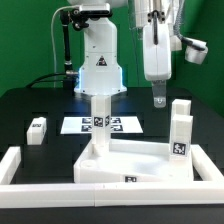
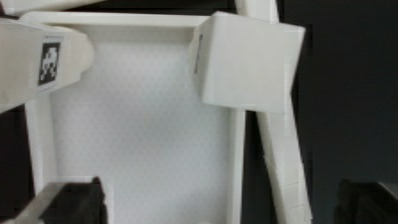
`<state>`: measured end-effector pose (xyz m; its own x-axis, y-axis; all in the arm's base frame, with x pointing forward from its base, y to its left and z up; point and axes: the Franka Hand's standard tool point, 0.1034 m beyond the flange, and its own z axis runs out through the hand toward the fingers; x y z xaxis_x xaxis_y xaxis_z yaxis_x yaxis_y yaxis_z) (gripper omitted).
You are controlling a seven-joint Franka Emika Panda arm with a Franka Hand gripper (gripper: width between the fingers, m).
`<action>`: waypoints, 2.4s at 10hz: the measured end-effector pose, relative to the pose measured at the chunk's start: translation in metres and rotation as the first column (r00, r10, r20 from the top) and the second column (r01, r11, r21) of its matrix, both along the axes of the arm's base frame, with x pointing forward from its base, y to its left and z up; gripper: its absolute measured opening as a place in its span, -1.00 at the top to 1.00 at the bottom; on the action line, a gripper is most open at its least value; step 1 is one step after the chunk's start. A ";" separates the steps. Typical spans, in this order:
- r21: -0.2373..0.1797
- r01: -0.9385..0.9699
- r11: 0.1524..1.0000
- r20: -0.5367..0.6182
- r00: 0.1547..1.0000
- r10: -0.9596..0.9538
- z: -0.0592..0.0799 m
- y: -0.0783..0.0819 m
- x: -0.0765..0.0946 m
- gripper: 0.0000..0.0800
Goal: Assemble desk
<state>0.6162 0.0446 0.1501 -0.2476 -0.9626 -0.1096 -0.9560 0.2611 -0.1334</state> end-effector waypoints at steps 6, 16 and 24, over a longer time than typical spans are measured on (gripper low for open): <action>-0.065 -0.284 0.957 0.076 0.955 0.288 0.023 -0.064 -0.028 -0.62; -0.229 -0.907 0.354 -0.042 0.372 0.927 -0.016 -0.170 -0.094 -0.62; -0.171 -0.982 -0.077 -0.140 -0.053 0.989 -0.047 -0.219 -0.130 -0.62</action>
Offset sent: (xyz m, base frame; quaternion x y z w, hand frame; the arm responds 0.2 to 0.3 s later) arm -0.0341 -0.0438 0.0205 0.0539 -0.0018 -0.1050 0.9930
